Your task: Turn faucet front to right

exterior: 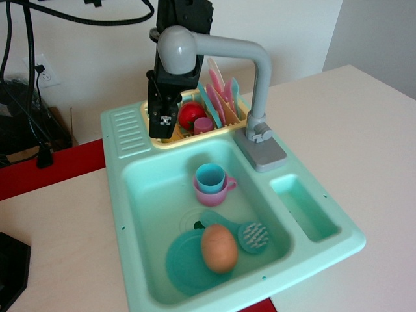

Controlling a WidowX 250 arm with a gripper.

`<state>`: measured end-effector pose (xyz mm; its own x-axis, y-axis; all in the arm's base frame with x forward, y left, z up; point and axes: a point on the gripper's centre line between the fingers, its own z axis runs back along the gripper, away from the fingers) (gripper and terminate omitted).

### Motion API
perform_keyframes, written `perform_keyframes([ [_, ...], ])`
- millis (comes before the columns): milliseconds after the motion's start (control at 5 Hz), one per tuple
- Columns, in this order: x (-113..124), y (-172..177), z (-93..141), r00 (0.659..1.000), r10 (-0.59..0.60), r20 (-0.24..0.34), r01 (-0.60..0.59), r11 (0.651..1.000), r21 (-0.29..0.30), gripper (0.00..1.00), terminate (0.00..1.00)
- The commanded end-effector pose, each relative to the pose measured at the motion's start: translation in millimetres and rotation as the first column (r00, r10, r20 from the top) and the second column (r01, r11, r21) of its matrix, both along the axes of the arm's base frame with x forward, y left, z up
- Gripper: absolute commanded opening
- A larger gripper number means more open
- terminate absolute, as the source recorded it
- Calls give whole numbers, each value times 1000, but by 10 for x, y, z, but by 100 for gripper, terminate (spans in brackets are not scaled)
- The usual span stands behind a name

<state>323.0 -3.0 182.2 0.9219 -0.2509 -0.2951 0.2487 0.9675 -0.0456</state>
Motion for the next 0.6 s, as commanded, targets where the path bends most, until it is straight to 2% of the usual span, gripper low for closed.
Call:
perform_keyframes([
  [0, -58, -569, 235, 956, -290, 53, 290, 957, -5, 100, 0],
  [200, -71, -377, 221, 990, -136, 46, 134, 991, 28, 100, 0],
  [400, -170, -73, 173, 998, -21, 61, 18, 998, 60, 100, 0],
])
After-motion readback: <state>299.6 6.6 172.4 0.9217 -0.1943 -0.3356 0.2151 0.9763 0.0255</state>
